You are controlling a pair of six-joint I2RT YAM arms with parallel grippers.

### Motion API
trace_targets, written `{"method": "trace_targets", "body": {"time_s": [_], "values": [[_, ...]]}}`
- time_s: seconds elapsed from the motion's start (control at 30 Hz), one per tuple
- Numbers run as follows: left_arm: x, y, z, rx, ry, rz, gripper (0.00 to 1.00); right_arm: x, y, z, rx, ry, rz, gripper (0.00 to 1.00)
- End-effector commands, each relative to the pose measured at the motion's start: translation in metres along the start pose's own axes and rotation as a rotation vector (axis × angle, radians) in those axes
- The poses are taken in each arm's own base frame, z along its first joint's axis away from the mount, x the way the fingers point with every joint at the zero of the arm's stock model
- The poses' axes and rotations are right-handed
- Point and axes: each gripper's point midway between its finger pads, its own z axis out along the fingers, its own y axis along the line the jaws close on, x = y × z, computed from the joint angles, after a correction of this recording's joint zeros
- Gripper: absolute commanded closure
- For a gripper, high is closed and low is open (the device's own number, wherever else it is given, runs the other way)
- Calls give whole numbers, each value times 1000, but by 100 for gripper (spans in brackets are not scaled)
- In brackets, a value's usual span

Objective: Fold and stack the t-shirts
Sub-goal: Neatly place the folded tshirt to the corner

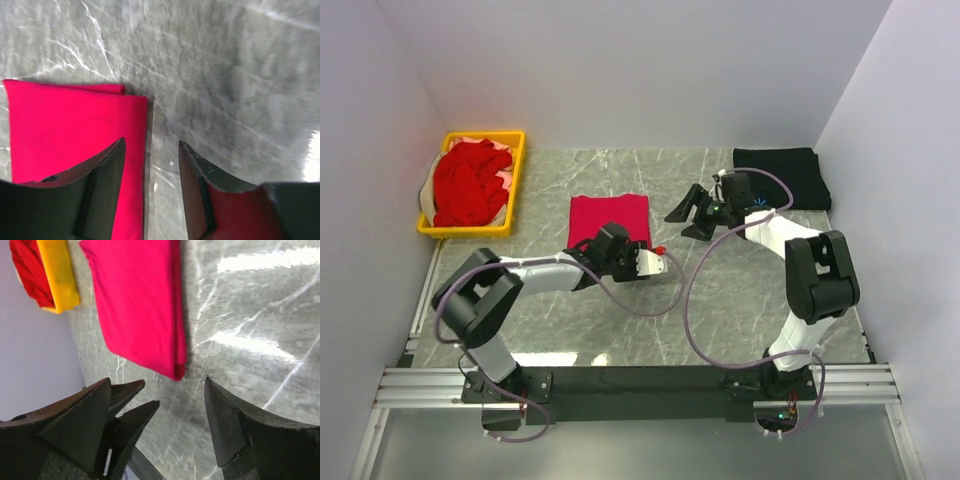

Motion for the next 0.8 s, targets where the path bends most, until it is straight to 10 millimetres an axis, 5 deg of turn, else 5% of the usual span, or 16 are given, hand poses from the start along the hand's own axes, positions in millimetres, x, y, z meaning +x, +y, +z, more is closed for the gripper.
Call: {"method": "trace_targets", "body": {"time_s": [0.0, 0.23, 0.37, 0.5, 0.77], "values": [[-10, 21, 15, -51, -20, 58, 48, -8, -1, 12, -14, -6, 71, 20], [6, 20, 42, -32, 14, 54, 59, 3, -13, 28, -30, 30, 159, 21], [5, 29, 47, -8, 8, -39, 81, 10, -22, 37, -60, 21, 210, 21], [-2, 40, 38, 25, -46, -108, 98, 11, -26, 45, -79, 23, 257, 21], [-44, 51, 8, 79, -216, -175, 99, 12, -5, 66, -184, -15, 365, 20]]}}
